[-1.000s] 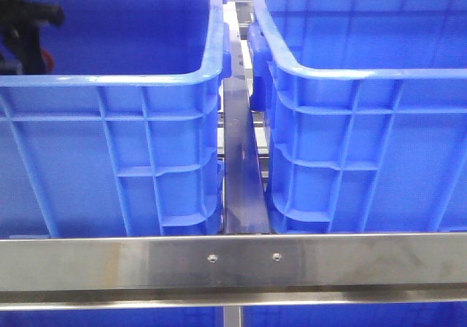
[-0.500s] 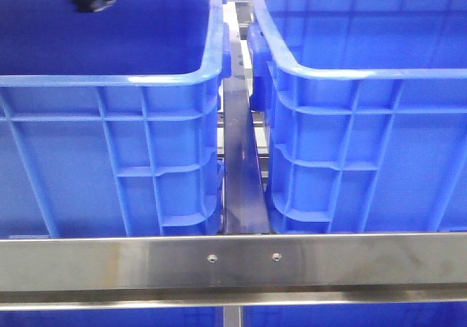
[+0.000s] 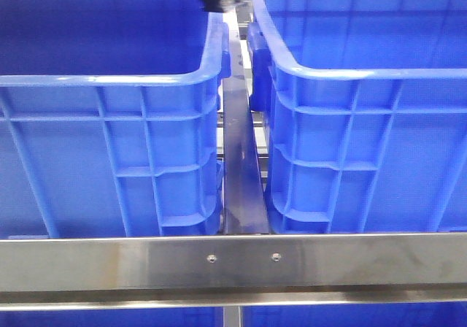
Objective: Pick red and yellow buttons and place in box
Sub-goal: 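Grasp the red mushroom button in the button bin with the left gripper, then lift the red button toward the center and grasp it with the right gripper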
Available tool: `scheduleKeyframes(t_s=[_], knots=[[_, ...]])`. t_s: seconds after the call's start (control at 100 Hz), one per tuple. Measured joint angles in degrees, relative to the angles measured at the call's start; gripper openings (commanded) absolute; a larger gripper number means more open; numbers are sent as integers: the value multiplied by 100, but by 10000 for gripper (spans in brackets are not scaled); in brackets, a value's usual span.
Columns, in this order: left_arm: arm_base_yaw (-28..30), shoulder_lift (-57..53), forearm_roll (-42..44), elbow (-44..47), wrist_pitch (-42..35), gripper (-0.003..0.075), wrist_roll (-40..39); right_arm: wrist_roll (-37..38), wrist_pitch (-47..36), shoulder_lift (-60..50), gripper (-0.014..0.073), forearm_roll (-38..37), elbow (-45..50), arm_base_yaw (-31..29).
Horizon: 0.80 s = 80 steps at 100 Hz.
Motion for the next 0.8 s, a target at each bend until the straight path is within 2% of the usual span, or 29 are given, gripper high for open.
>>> scheduleKeyframes(t_s=[0.15, 0.45, 0.67, 0.8], knots=[[-193, 44, 0, 0, -24, 190, 14, 0, 0, 0, -68, 0, 0, 0], [-204, 48, 0, 0, -24, 190, 27, 0, -78, 0, -68, 0, 0, 0], [-204, 48, 0, 0, -24, 190, 27, 0, 485, 0, -68, 0, -537, 0], [-204, 48, 0, 0, -24, 190, 27, 0, 1224, 0, -68, 0, -1068, 0]])
